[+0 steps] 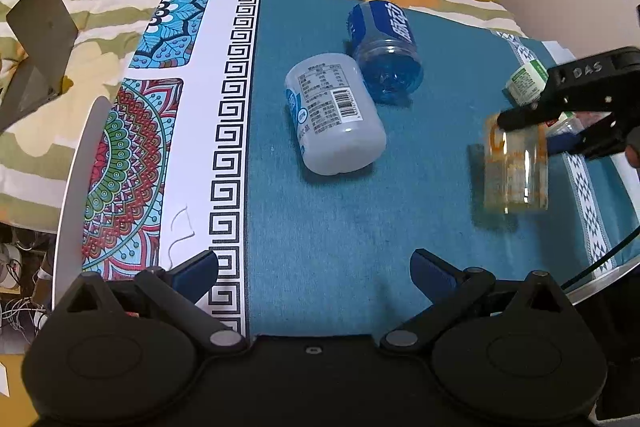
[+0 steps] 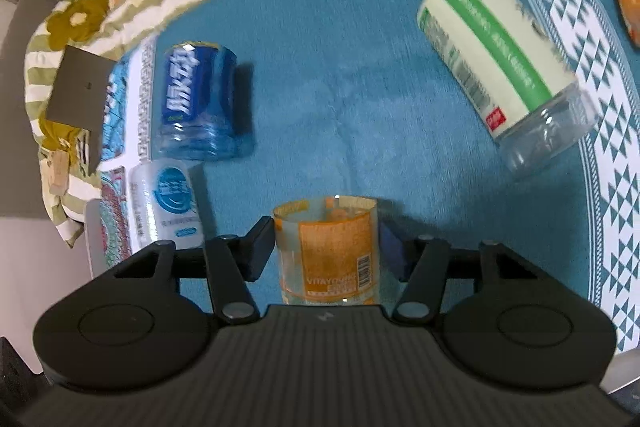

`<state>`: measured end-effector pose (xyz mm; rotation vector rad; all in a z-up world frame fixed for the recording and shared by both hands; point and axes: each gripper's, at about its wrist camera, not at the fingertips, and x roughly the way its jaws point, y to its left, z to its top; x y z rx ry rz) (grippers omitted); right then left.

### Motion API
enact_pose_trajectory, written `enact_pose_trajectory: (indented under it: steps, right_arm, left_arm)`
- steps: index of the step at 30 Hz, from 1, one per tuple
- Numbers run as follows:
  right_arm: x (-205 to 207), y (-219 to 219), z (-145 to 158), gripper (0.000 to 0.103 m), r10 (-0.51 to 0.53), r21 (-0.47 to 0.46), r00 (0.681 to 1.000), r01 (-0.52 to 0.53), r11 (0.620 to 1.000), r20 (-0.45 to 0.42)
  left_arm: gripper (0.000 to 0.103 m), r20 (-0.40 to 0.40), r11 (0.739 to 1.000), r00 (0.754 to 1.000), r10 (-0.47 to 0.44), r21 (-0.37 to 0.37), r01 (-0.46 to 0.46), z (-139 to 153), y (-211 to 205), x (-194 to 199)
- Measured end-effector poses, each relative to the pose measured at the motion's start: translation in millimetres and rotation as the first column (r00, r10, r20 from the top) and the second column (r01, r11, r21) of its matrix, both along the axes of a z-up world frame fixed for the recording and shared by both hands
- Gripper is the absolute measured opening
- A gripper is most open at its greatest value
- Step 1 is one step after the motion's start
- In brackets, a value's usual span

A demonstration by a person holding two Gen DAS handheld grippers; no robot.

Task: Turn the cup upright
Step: 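Grasp the upright cup with the right gripper and settle it on the cloth, then open the right gripper and pull it back from the cup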

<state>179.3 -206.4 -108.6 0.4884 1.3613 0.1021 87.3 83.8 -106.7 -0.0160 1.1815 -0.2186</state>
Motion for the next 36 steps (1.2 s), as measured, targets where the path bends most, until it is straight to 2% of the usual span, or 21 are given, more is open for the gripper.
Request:
enact_pose_trajectory:
  steps: [2, 5, 9, 12, 16, 20, 22, 24, 32, 36]
  right_arm:
    - [-6, 1, 13, 0.072, 0.000, -0.011, 0.997, 0.001, 1.000, 0.079]
    - [-19, 7, 28, 0.072, 0.019, -0.067, 0.971, -0.003, 0.998, 0.238]
    - [-42, 24, 29, 0.072, 0.115, -0.186, 0.887, -0.034, 0.982, 0.448]
    - [-55, 34, 19, 0.072, 0.199, -0.257, 0.800, -0.058, 0.965, 0.566]
    - [-66, 43, 1, 0.072, 0.288, -0.350, 0.698, -0.057, 0.935, 0.655]
    - [-67, 39, -11, 0.073, 0.320, -0.358, 0.646, -0.077, 0.930, 0.693]
    - [-67, 38, -12, 0.073, 0.347, -0.373, 0.631, -0.098, 0.923, 0.694]
    - [-69, 36, -12, 0.073, 0.353, -0.372, 0.629, -0.108, 0.922, 0.692]
    - [-85, 28, -9, 0.073, 0.360, -0.362, 0.659, -0.141, 0.922, 0.661]
    - [-89, 28, -10, 0.074, 0.366, -0.364, 0.663, -0.148, 0.919, 0.653]
  left_arm:
    - [0.103, 0.006, 1.000, 1.000, -0.003, -0.002, 0.003, 2, 0, 0]
    - [0.103, 0.004, 1.000, 1.000, -0.008, 0.000, 0.008, 2, 0, 0]
    - [0.103, 0.000, 1.000, 1.000, -0.019, 0.014, 0.019, -2, -2, 2]
    - [0.103, -0.003, 0.999, 1.000, -0.027, 0.020, 0.027, -6, -5, 3]
    - [0.103, -0.010, 0.999, 0.999, -0.045, 0.025, 0.045, -12, -12, 6]
    - [0.103, -0.016, 0.996, 0.997, -0.076, 0.042, 0.076, -17, -20, 8]
    - [0.103, -0.022, 0.995, 0.996, -0.091, 0.047, 0.092, -19, -25, 8]
    - [0.103, -0.028, 0.993, 0.994, -0.104, 0.049, 0.105, -21, -29, 8]
    - [0.103, -0.034, 0.989, 0.990, -0.134, 0.052, 0.135, -22, -41, 7]
    - [0.103, -0.034, 0.989, 0.990, -0.134, 0.054, 0.135, -22, -43, 7]
